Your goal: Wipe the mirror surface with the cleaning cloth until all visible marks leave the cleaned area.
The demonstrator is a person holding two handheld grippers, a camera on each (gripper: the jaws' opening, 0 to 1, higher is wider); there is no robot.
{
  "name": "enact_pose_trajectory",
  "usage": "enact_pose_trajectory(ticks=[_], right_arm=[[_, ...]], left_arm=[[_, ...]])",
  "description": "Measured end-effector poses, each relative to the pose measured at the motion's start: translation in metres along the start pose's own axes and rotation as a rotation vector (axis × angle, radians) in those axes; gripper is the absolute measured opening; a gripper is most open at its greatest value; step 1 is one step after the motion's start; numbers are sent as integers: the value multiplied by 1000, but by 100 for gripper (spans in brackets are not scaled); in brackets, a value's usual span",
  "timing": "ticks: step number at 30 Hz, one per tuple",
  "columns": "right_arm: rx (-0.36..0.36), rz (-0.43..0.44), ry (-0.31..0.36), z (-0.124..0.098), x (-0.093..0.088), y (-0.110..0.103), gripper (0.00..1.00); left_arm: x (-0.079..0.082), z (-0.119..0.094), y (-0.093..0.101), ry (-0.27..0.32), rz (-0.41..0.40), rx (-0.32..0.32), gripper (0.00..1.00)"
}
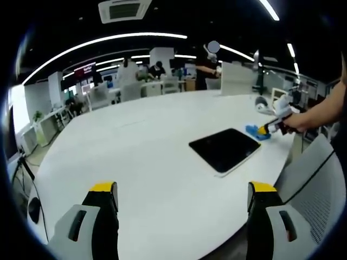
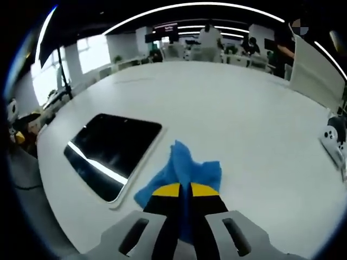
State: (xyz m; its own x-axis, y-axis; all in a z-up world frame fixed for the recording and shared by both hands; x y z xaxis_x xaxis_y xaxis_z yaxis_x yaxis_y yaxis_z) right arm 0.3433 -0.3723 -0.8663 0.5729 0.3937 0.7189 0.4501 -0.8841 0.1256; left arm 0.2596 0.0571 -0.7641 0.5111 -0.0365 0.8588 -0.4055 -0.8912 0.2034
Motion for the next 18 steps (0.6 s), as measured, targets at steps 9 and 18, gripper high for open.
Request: enact_pose_trajectory(ticks=[9,18], right_arm=[[-3,72,-56,-7,6,4,0],[-14,147,-23,-20,23,17,0]], left_arm=[[1,0,0,11,-6,-1,100],[1,0,-1,11,5,4,99]])
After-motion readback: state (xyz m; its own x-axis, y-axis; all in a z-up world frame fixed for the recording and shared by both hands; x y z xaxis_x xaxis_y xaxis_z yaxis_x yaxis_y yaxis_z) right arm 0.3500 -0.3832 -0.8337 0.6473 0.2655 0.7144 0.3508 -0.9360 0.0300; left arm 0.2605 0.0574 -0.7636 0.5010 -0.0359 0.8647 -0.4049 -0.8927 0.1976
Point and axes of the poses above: the point that each gripper's makers call its tool centre point, and the gripper's own axes: z roughly forward along the fingers, y roughly to its right, x roughly out of its top, the point moved 1 cm from there along -z, roughly backward along the fingers, and after that the axes turned 13 degrees about -z, right-handed, at the moved point
